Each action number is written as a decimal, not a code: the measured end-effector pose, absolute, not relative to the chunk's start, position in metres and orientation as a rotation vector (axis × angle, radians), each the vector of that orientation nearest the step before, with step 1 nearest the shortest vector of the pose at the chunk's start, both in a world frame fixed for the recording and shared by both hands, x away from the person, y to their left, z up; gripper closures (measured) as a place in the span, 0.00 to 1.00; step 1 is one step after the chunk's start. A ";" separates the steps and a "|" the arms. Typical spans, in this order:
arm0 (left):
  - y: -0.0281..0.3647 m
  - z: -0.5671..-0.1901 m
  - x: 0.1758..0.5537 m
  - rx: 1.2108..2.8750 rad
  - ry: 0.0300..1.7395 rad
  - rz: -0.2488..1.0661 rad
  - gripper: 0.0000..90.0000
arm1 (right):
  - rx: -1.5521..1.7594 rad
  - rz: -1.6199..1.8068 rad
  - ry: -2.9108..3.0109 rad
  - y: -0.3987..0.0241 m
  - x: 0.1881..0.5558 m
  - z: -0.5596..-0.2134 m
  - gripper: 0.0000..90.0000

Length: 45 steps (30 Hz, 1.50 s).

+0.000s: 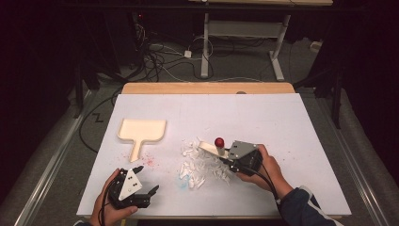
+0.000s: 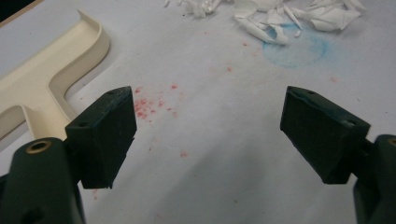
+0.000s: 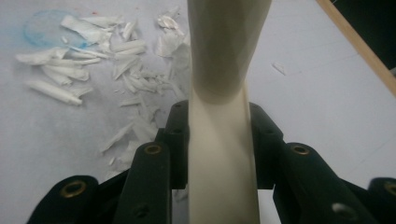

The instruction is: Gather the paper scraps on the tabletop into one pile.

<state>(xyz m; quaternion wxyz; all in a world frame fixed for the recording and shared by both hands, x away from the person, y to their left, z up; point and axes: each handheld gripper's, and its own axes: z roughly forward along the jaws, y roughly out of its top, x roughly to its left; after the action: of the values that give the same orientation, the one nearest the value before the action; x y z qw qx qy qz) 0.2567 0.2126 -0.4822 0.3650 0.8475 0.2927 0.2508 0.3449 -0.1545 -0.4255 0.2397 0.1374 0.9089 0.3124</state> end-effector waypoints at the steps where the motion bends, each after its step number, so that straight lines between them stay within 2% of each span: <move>1: 0.213 -0.482 0.257 2.173 0.758 0.637 0.19 | 0.377 0.864 2.485 -0.156 0.343 -0.423 0.76; 9: 0.218 -0.481 0.258 2.142 0.799 0.619 0.19 | 0.460 0.938 2.407 -0.177 0.347 -0.393 0.76; 15: 0.218 -0.481 0.258 2.148 0.796 0.624 0.19 | 0.551 0.957 2.336 -0.179 0.376 -0.383 0.76; 17: 0.217 -0.481 0.258 2.150 0.793 0.624 0.19 | 0.584 0.919 2.319 -0.170 0.401 -0.388 0.76; 23: 0.217 -0.483 0.261 2.148 0.796 0.601 0.19 | 0.544 0.791 2.291 -0.148 0.432 -0.406 0.76; 27: 0.218 -0.483 0.261 2.146 0.799 0.596 0.19 | 0.538 0.773 2.296 -0.125 0.448 -0.431 0.76; 31: 0.218 -0.483 0.261 2.143 0.801 0.586 0.19 | 0.517 0.832 2.340 -0.111 0.448 -0.439 0.76; 36: 0.217 -0.483 0.262 2.147 0.792 0.581 0.19 | 0.341 0.915 2.418 -0.085 0.431 -0.443 0.76; 45: 0.215 -0.482 0.261 2.147 0.788 0.581 0.19 | 0.074 1.012 2.528 -0.086 0.398 -0.445 0.75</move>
<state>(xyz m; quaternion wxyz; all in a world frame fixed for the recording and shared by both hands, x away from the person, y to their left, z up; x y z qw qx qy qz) 0.2606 0.2153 -0.4819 0.3812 0.8411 0.3087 0.2278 0.3984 -0.0861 -0.4450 0.2072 0.0266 0.9080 0.3633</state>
